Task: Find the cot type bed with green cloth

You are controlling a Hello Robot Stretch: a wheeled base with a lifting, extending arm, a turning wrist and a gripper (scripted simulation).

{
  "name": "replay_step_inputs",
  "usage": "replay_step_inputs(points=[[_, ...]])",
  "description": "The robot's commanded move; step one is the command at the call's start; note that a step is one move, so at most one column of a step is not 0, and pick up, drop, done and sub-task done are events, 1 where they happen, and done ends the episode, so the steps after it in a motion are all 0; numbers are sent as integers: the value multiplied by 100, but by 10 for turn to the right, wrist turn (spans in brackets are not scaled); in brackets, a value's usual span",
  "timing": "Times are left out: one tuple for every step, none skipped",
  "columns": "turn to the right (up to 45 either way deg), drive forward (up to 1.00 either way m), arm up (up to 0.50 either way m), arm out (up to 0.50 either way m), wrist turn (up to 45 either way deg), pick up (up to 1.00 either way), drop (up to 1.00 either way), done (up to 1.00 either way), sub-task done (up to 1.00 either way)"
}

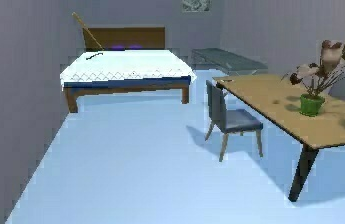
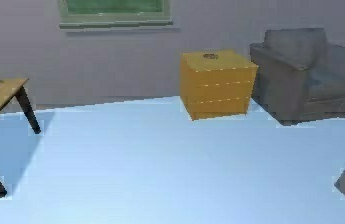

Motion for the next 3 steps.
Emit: replay_step_inputs(points=[[0, 100, 0, 0, 0, 0, 0, 0, 0], [0, 100, 0, 0, 0, 0, 0, 0, 0], [0, 25, 0, 0, 0, 0, 0, 0, 0]])
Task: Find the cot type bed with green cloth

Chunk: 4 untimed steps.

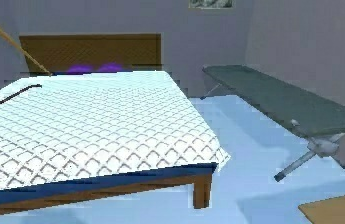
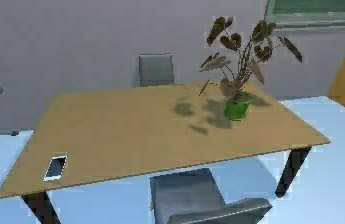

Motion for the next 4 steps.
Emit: replay_step_inputs(points=[[150, 0, 0, 0, 0, 0, 0, 0, 0], [0, 80, 0, 0, 0, 0, 0, 0, 0], [90, 0, 0, 0, 0, 0, 0, 0, 0], [0, 0, 0, 0, 0, 0, 0, 100, 0]])
